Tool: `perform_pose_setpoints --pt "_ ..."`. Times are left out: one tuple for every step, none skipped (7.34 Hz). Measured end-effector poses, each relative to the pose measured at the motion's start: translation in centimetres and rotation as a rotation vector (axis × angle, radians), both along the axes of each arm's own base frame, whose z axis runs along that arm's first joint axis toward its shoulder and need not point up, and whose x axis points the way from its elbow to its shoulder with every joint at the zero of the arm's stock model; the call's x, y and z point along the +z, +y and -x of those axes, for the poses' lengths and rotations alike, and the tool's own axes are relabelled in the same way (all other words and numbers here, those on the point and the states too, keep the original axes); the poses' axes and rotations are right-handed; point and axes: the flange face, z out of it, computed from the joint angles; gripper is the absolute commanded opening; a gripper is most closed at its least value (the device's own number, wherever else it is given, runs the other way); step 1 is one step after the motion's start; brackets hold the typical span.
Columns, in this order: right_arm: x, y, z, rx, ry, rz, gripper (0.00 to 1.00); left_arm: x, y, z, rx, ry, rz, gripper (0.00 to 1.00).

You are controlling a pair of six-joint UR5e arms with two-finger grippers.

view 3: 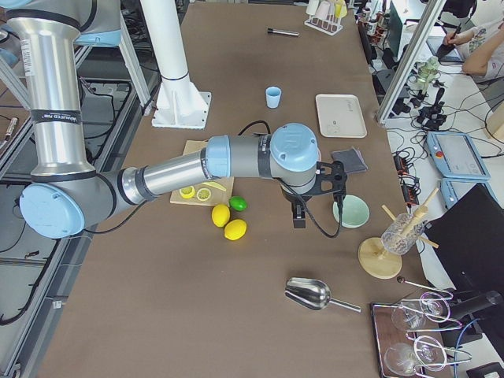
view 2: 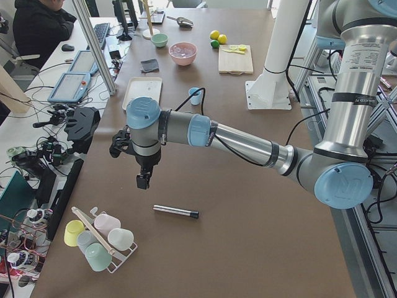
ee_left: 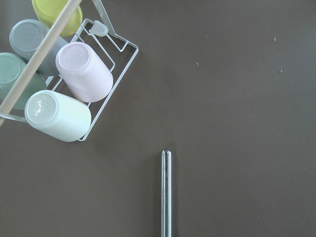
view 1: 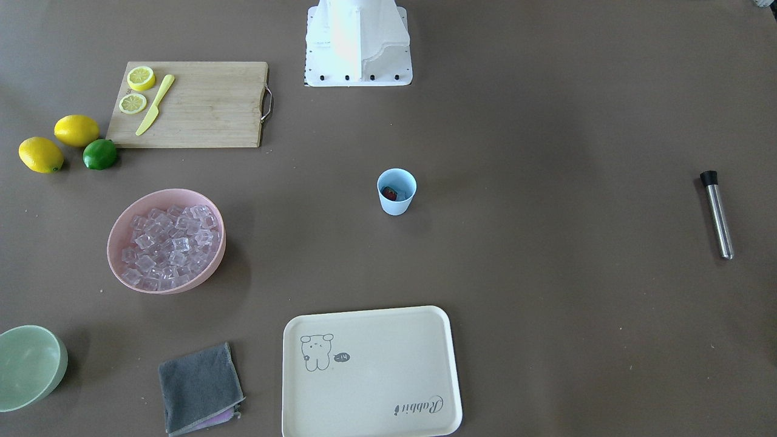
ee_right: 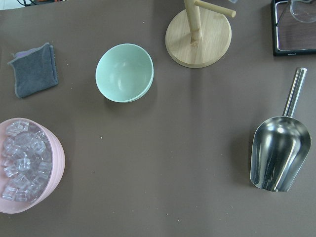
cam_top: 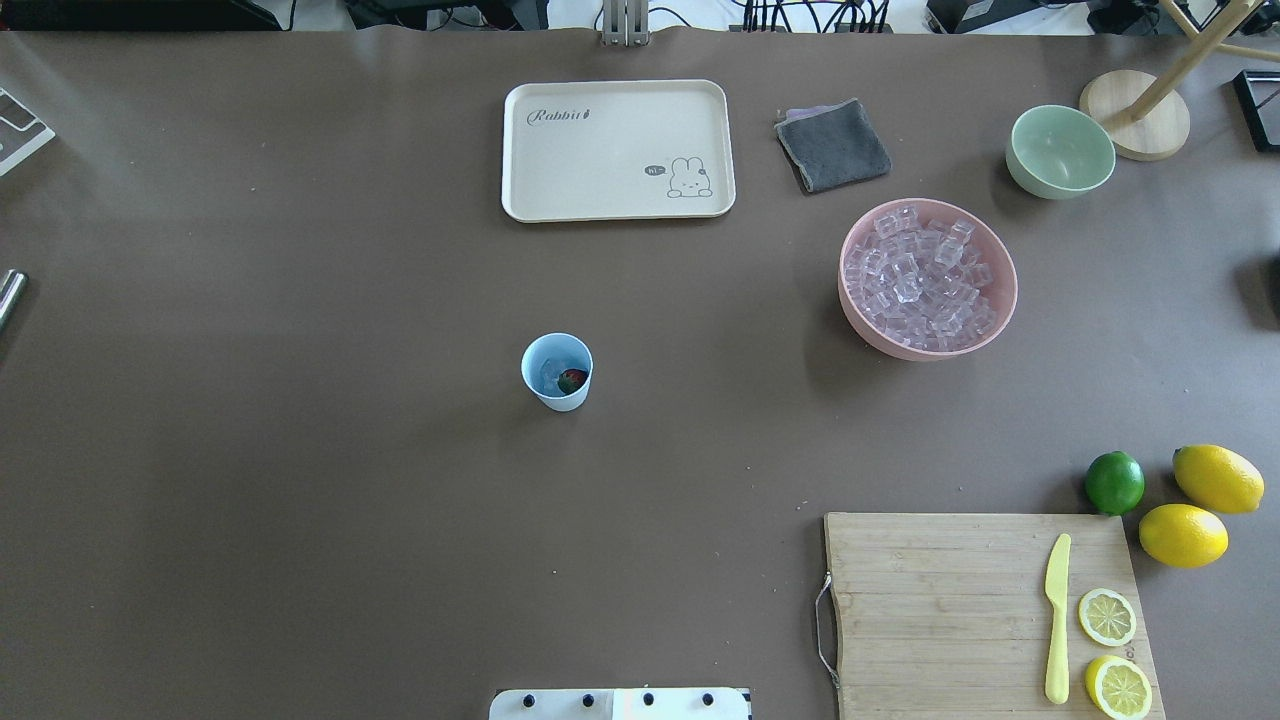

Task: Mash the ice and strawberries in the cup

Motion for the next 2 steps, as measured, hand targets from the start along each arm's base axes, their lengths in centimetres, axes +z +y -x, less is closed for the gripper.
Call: perform_pose_setpoints --pt "-0.56 -0.36 -0.2 0.001 0.013 -0.003 0.99 0.24 -0.31 -0.06 -0.017 -0.016 -0.011 0.97" --pt "-1.11 -0.67 -0.39 0.003 0.025 -0.011 0.99 0.44 -0.34 -0.14 -0.029 -0.026 -0.038 0.97"
